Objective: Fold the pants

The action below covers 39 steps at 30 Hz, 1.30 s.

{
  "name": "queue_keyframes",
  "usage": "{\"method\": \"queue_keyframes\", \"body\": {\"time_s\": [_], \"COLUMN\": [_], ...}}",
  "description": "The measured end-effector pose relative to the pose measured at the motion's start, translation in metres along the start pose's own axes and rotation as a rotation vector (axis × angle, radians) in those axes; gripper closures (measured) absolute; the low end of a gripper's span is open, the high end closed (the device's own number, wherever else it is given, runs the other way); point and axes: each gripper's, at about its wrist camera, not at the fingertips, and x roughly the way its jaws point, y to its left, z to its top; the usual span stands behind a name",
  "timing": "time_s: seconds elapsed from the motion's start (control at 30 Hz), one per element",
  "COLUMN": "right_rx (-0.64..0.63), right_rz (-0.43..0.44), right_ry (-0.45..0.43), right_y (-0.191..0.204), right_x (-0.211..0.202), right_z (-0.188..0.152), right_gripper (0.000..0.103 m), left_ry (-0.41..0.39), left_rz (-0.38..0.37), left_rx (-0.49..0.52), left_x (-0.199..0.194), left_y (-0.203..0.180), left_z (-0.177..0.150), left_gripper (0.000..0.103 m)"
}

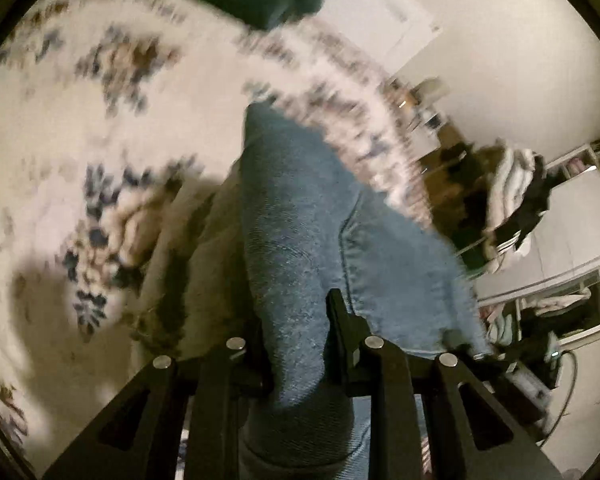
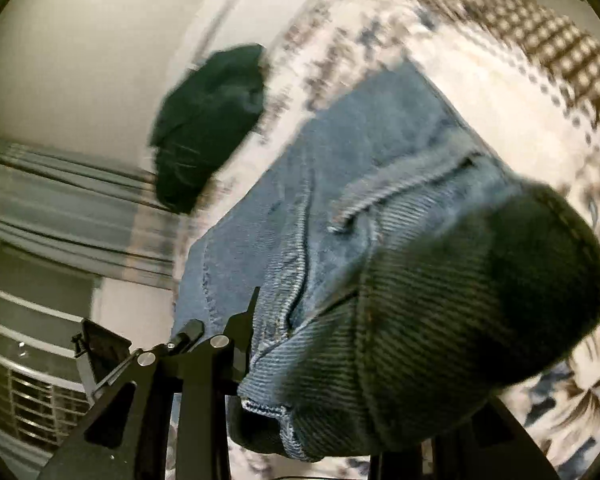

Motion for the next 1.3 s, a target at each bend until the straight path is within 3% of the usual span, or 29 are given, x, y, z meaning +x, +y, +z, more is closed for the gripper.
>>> {"method": "queue_keyframes", "body": {"time_s": [0.17,0.47,0.53,0.63,0.67,0.7,0.77,0.8,0.83,0.9,1.13,1.3], "right_rx": [0.007,0.019,-0.016,-0.088,-0.121,-0.162,-0.222,-0.245,-0.269,-0.303,-0.410,-0.498], "right_rz": [-0.019,-0.150,-0.199,-0.321,-0.377,-0.438,-0.507,-0.550,-0.590,-0.638,-0.742,-0.746], "right_ry": [0.089,0.087,0.092,0.086,0.072,0.049,0.014,-0.004,-0.022,-0.046,-0.142,-0.197], "right_y": [-0.015,-0.033,-0.026,-0.004,0.003,0.012,0.030,0.038,0.045,0.055,0.102,0.145], "right_x": [0.007,-0.018,-0.019,-0.025,-0.029,-0.033,-0.042,-0.046,-0.050,-0.057,-0.101,-0.152], "right_z": [0.000,0.000,-0.005,-0.005,-0.005,-0.007,-0.011,-0.014,-0.016,-0.020,-0.045,-0.073], "right_gripper": [0.064,0.064,0.063,0.052,0.039,0.029,0.025,0.021,0.017,0.002,0.001,0.001], "left_ry": [0.018,0.064,0.069,0.041,0.015,-0.003,-0.044,-0.055,-0.065,-0.095,-0.158,-0.194], "left_rz": [-0.031,-0.017,0.049,0.174,0.227,0.270,0.317,0.338,0.357,0.401,0.449,0.461], "left_rx": [-0.030,-0.013,0.021,0.107,0.140,0.164,0.206,0.220,0.233,0.276,0.349,0.366], "left_x": [-0.007,-0.020,-0.026,-0.039,-0.047,-0.052,-0.065,-0.071,-0.076,-0.088,-0.129,-0.166], "left_y": [0.023,0.016,0.003,-0.021,-0.031,-0.038,-0.054,-0.063,-0.070,-0.090,-0.142,-0.177], "left_z": [-0.018,-0.020,-0.020,-0.027,-0.031,-0.034,-0.042,-0.046,-0.050,-0.061,-0.090,-0.117], "left_gripper": [0.077,0.076,0.074,0.074,0.072,0.067,0.065,0.055,0.036,0.008,0.001,0.001]}}
